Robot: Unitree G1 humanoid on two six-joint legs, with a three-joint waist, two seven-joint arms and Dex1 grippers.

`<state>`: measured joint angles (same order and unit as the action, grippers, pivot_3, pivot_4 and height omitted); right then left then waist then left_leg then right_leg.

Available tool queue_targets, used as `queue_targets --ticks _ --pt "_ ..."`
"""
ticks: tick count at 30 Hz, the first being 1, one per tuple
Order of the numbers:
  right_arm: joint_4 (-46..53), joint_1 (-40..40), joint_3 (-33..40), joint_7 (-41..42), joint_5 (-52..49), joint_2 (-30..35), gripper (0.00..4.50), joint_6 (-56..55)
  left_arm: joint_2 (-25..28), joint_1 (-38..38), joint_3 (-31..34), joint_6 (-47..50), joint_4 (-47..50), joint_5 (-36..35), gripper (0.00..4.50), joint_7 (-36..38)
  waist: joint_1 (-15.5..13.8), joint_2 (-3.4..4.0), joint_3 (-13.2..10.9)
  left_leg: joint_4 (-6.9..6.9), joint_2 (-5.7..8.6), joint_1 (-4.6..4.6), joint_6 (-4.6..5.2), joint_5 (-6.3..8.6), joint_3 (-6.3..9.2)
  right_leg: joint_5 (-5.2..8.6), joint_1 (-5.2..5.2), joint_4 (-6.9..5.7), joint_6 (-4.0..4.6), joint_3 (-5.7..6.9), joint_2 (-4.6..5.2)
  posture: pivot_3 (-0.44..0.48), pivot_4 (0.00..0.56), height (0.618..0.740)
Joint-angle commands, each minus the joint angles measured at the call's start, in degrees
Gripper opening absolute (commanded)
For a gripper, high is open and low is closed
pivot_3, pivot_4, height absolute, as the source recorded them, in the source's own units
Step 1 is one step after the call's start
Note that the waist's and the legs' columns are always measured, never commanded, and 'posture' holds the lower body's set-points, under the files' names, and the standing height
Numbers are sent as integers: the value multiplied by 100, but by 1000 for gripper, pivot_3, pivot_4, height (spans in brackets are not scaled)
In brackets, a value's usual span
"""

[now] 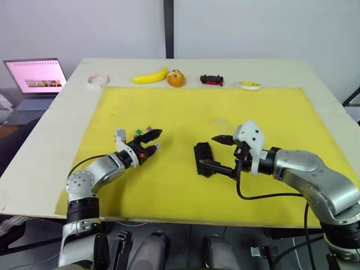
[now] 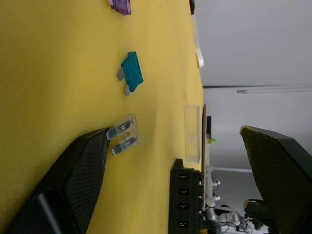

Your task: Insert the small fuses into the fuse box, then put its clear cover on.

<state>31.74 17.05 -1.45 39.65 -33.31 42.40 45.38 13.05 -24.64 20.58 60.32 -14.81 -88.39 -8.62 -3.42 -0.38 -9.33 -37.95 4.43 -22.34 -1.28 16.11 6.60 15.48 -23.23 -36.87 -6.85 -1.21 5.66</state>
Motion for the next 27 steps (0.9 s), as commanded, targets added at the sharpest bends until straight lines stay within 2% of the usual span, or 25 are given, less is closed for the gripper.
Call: queue_targets --ticks 1,12,15,18,23,27 --pt "123 28 124 2 -21 -20 4500 -75 -43 153 -34 64 -226 294 2586 -117 9 0 0 0 0 0 0 0 0 0 -1 0 0 0 0 0 150 740" --pt "88 -55 127 79 42 9 4500 -98 -86 252 128 80 -320 652 2586 41 111 3 1 4 -3 1 0 0 1 1 -2 2 -3 1 0 0 150 740" --pt "74 -47 123 88 50 -3 4500 -95 -82 255 114 63 -303 788 1685 129 114 3 2 6 -4 2 0 0 0 1 -2 2 -3 1 -1 0 150 740" --pt "72 -44 119 90 50 -8 4500 -87 -61 319 75 57 -290 1019 174 199 117 11 7 6 -4 3 0 0 -1 1 -3 2 -3 1 -1 0 150 740" --pt "107 -48 145 76 15 -5 4500 -36 -35 354 259 -14 -352 1125 78 146 125 49 29 15 -6 13 -1 0 -3 1 2 2 -3 -1 -1 0 150 740" --pt "140 -81 192 92 -25 18 4500 -10 96 407 430 138 -160 946 78 82 158 51 32 36 -8 26 -6 -3 -10 1 2 4 -4 -5 -1 0 150 740"
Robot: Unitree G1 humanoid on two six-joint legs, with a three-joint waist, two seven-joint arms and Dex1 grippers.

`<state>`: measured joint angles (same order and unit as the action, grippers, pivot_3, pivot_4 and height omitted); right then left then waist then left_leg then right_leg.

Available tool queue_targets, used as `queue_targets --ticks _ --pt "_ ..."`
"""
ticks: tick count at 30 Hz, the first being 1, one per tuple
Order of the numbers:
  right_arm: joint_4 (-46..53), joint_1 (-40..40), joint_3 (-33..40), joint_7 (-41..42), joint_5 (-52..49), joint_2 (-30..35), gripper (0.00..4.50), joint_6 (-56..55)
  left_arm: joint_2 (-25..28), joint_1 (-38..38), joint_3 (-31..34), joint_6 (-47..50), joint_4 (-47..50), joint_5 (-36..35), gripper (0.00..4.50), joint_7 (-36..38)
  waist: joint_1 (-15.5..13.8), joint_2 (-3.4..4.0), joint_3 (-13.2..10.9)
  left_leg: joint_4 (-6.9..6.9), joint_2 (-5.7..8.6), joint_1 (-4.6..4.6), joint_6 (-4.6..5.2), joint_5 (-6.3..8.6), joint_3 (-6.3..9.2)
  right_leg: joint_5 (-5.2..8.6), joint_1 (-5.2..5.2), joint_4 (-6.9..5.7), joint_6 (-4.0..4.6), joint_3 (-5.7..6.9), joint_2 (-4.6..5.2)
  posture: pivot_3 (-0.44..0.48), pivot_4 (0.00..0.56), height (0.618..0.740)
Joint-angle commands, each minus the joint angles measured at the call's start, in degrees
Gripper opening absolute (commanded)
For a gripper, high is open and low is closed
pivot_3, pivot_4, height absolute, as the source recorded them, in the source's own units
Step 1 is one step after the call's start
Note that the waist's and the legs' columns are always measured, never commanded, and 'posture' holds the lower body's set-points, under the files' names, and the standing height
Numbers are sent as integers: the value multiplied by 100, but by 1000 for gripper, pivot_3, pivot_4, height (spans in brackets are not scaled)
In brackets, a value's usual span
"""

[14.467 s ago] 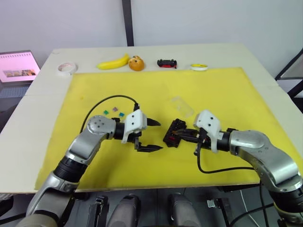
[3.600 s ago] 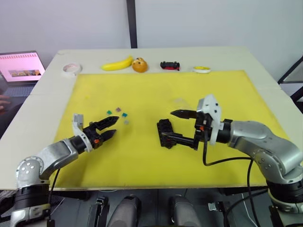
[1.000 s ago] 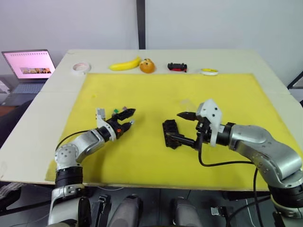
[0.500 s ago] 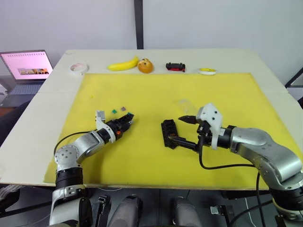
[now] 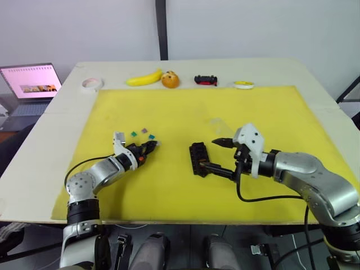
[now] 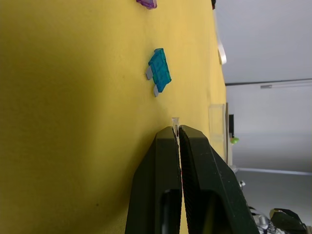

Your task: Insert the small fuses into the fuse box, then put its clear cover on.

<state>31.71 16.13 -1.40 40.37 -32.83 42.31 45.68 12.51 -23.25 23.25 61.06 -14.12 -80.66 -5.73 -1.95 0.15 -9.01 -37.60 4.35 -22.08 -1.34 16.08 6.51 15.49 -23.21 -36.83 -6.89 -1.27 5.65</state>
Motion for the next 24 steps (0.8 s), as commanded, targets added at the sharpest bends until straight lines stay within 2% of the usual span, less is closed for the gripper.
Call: queue_targets --ticks 1,3,7,10,12,17,24 --pt "147 7 200 21 -79 31 4500 -36 196 286 212 125 -125 86 78 -226 36 -5 -1 12 -1 5 -5 -3 -2 0 0 3 0 -2 0 0 150 740" --pt "147 30 289 -5 -179 -16 4500 19 328 300 311 295 174 -224 78 -271 137 -14 -6 39 -9 13 -12 -7 -2 0 0 14 0 -2 -5 0 150 740" --pt "195 158 615 -209 -723 -289 4500 341 712 218 393 682 694 -1572 78 -535 207 -48 -26 59 -25 5 -20 -12 5 0 -23 15 1 -3 -10 0 150 740" --pt "236 304 815 -421 -1131 -512 4500 581 1234 76 220 717 1084 -2669 78 -704 234 -75 -43 56 -26 -35 -34 -20 22 -1 -58 8 4 -4 -11 0 150 740" --pt "193 440 902 -600 -1346 -667 4500 708 1539 -44 113 601 1249 -3119 78 -794 232 -86 -50 54 -20 -40 -35 -20 20 -1 -66 2 4 -8 -5 0 150 740" --pt "-76 1039 1070 -1237 -2034 -1325 4500 1056 1780 -804 -152 558 1334 -3234 78 -502 142 -88 -53 52 -11 -42 -34 -20 16 -2 -67 1 5 -4 -7 0 150 740" --pt "-422 1708 1336 -2667 -3123 -2442 4500 1304 1374 -1451 -853 168 1416 -3136 78 -198 151 -89 -53 57 -11 -50 -66 -39 7 -2 -84 -1 6 -10 -8 0 150 740"
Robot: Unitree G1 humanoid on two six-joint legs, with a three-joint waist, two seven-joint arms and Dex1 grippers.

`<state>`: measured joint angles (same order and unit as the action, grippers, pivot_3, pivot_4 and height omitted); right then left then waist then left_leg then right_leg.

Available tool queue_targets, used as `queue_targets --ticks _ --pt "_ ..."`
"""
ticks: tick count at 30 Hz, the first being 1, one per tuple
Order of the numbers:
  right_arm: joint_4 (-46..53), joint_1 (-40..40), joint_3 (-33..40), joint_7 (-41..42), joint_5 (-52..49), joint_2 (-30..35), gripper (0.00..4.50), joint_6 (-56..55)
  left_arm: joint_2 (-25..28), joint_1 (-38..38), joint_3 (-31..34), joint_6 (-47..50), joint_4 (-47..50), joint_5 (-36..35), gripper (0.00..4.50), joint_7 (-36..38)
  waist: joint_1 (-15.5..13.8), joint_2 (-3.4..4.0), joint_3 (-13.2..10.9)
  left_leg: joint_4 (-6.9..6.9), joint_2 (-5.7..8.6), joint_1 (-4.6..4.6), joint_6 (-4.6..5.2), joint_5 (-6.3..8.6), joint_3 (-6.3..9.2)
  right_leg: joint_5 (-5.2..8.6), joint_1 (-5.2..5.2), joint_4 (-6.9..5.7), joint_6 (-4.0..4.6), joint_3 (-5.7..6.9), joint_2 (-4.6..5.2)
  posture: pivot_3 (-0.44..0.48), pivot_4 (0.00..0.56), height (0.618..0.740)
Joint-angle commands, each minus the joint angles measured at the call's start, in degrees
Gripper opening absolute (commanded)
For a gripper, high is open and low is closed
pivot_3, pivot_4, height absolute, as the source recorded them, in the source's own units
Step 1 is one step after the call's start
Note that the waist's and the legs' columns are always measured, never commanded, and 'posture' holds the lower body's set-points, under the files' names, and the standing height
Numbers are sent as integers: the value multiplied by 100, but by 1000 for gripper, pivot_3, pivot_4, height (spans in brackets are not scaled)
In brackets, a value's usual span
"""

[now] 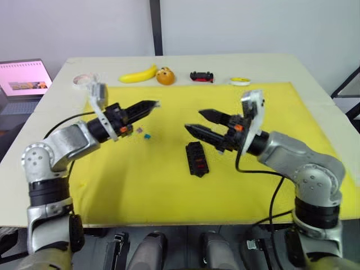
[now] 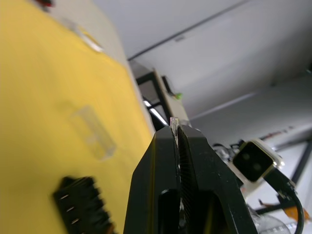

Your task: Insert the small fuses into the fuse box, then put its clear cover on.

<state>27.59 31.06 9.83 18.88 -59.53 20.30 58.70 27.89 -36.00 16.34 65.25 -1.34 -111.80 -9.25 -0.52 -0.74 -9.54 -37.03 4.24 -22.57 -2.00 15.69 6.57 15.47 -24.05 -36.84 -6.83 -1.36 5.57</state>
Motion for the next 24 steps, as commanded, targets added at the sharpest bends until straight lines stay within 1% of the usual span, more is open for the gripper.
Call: queue_targets --ticks 1,3,6,9,18,21,22,24 --pt "-37 258 225 -667 -551 -309 4500 7 -228 -215 -216 -332 115 -19 78 168 10 0 0 0 0 -2 0 0 -3 0 -5 -4 0 -3 0 0 150 740" --pt "-99 313 275 -986 -780 -444 4500 -11 -325 -255 -258 -470 66 -48 78 219 35 0 0 -1 0 -7 -1 -1 -6 0 -15 -9 0 -5 0 0 150 740" --pt "-320 393 475 -1789 -1395 -827 4500 -184 -631 -235 -230 -615 23 -107 78 434 93 0 0 -1 -4 -16 -4 -4 -8 0 -30 -19 0 -9 0 0 150 740" --pt "-411 400 556 -2304 -1808 -971 4500 -291 -854 -139 -210 -697 31 -120 78 442 119 1 0 -2 -4 -19 -5 -5 -8 0 -32 -20 0 -9 -1 0 150 740" --pt "-346 207 376 -2944 -2493 -898 4500 -579 -996 -118 -225 -758 -23 -120 78 459 133 1 0 -5 -4 -28 -4 -5 -10 0 -40 -23 0 -8 -7 0 150 740" --pt "-364 199 280 -3016 -2555 -861 3652 -666 -1015 -104 -285 -781 -5 -120 0 461 133 1 0 -6 -4 -28 -3 -5 -10 0 -40 -23 0 -8 -8 0 150 740" --pt "-370 202 248 -3037 -2575 -850 3241 -686 -1030 -99 -297 -791 3 -120 0 453 134 1 0 -6 -4 -28 -3 -5 -10 0 -40 -23 0 -8 -8 0 150 740" --pt "-390 209 183 -3065 -2598 -815 3241 -731 -1060 -82 -312 -850 15 -120 0 399 134 1 0 -7 -4 -28 -3 -5 -10 0 -40 -23 0 -8 -9 0 150 740"
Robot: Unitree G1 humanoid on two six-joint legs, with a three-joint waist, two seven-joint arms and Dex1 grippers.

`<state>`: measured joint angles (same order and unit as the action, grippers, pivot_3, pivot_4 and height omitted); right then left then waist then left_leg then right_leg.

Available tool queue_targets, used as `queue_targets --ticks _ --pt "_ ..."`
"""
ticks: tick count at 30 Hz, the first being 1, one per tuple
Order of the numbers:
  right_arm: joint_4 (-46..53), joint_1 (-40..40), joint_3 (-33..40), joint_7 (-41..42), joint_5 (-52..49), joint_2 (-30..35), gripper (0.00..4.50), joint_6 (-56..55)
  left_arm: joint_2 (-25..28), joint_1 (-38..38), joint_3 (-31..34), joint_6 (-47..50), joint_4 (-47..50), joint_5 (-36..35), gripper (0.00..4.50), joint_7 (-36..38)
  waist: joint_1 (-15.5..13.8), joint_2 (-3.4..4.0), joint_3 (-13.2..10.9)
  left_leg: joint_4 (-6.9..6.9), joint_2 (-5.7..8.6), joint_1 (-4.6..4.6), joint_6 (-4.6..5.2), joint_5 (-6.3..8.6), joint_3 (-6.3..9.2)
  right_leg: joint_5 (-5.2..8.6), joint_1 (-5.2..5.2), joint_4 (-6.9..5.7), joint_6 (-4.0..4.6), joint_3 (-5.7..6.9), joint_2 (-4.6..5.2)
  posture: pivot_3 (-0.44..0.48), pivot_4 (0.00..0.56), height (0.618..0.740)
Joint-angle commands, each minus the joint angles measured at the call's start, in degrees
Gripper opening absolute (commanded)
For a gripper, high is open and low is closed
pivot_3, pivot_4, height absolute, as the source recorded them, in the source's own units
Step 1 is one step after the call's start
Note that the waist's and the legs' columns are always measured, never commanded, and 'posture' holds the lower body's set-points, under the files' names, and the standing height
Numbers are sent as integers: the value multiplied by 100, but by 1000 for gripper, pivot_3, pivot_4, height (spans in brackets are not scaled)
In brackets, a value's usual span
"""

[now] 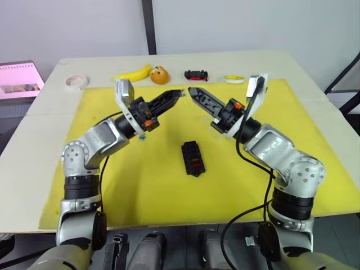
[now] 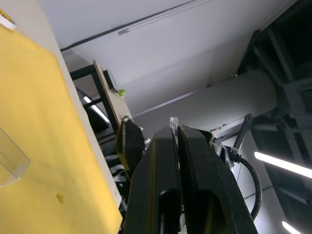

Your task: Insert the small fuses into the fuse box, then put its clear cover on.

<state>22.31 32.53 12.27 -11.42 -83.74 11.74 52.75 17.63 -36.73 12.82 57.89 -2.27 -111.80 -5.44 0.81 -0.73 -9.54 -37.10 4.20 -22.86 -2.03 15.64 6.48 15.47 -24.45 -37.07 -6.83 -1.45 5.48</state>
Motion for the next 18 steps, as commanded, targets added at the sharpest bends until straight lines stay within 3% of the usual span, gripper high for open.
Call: queue_targets --ticks 1,17,18 --pt "137 60 -92 -37 -181 62 3241 -158 -74 0 58 -116 94 -120 0 -24 0 0 0 0 0 0 0 0 0 0 0 0 0 0 0 0 150 740" --pt "94 85 -372 3 -186 306 3241 -311 -250 118 41 -163 252 -120 0 -111 -1 0 0 -3 0 -1 0 0 0 0 0 -1 0 0 -2 0 150 740" --pt "94 88 -380 -7 -204 301 3010 -328 -257 120 40 -164 259 -120 0 -119 -1 0 0 -3 0 -1 0 0 0 0 0 -1 0 0 -2 0 150 740"
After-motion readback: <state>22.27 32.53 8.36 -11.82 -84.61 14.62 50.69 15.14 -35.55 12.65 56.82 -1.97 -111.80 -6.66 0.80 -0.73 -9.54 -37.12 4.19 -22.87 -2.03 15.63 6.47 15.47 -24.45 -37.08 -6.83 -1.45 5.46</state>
